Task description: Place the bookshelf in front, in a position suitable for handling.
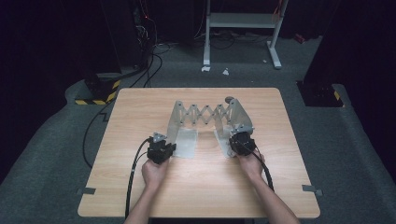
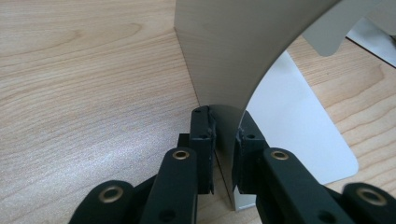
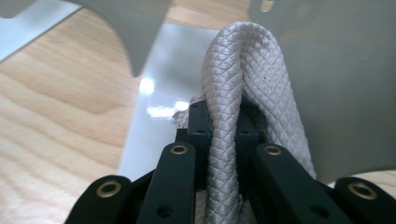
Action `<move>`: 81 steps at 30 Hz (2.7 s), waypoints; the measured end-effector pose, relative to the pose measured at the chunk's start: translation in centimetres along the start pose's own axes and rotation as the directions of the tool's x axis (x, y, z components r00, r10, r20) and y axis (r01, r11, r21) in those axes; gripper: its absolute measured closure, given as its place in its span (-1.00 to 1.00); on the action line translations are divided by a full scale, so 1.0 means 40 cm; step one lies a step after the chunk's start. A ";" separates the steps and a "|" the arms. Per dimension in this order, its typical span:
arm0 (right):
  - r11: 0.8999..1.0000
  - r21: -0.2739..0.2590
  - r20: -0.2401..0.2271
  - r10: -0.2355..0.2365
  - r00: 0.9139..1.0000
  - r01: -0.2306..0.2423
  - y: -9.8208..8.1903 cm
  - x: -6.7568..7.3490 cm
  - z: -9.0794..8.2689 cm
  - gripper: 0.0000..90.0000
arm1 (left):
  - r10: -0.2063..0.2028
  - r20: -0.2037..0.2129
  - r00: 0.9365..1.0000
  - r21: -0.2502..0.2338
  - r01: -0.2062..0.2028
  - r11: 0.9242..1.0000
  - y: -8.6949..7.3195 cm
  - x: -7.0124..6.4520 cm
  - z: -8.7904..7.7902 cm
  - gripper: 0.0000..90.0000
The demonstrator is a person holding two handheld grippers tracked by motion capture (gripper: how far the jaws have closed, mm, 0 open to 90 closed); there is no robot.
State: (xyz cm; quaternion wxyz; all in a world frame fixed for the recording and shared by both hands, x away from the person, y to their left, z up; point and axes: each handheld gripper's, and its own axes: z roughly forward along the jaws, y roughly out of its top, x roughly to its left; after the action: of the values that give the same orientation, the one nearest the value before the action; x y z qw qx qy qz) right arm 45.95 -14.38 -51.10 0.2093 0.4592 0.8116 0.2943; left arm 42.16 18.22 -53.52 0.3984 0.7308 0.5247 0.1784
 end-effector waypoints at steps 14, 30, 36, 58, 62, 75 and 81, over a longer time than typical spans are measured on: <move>0.999 -0.004 -0.117 0.039 0.992 -0.039 0.033 0.017 0.026 0.84 | 0.000 0.001 1.000 0.000 0.000 1.000 0.000 0.000 0.000 0.79; 0.999 -0.044 -0.149 0.016 0.989 -0.023 0.057 0.031 0.014 0.85 | 0.000 0.001 1.000 0.000 0.000 1.000 0.000 0.001 0.000 0.79; 0.997 -0.071 -0.158 0.011 0.987 -0.022 0.062 0.028 -0.004 0.85 | 0.001 0.000 1.000 0.000 -0.001 1.000 0.000 0.000 0.000 0.79; 0.988 -0.152 -0.177 -0.058 0.982 0.031 0.099 0.027 -0.098 0.85 | -0.002 0.001 1.000 0.000 0.002 1.000 0.000 0.000 0.000 0.79; 0.985 -0.169 -0.177 -0.068 0.982 0.037 0.107 0.026 -0.115 0.85 | -0.001 0.000 1.000 0.000 0.001 1.000 0.000 0.000 0.000 0.79; 0.971 -0.238 -0.193 -0.081 0.978 0.033 0.138 0.021 -0.171 0.85 | -0.001 0.000 1.000 0.000 0.001 1.000 0.000 0.000 0.000 0.79; 0.964 -0.262 -0.191 -0.087 0.978 0.034 0.155 0.018 -0.190 0.85 | -0.001 0.000 1.000 0.001 0.001 1.000 0.000 0.000 0.000 0.79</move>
State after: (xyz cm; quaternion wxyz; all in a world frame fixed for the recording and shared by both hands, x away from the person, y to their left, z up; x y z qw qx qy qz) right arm 44.83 -13.43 -41.39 0.1930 0.3710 0.7972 0.4354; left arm 42.16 18.22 -53.52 0.3982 0.7309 0.5250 0.1781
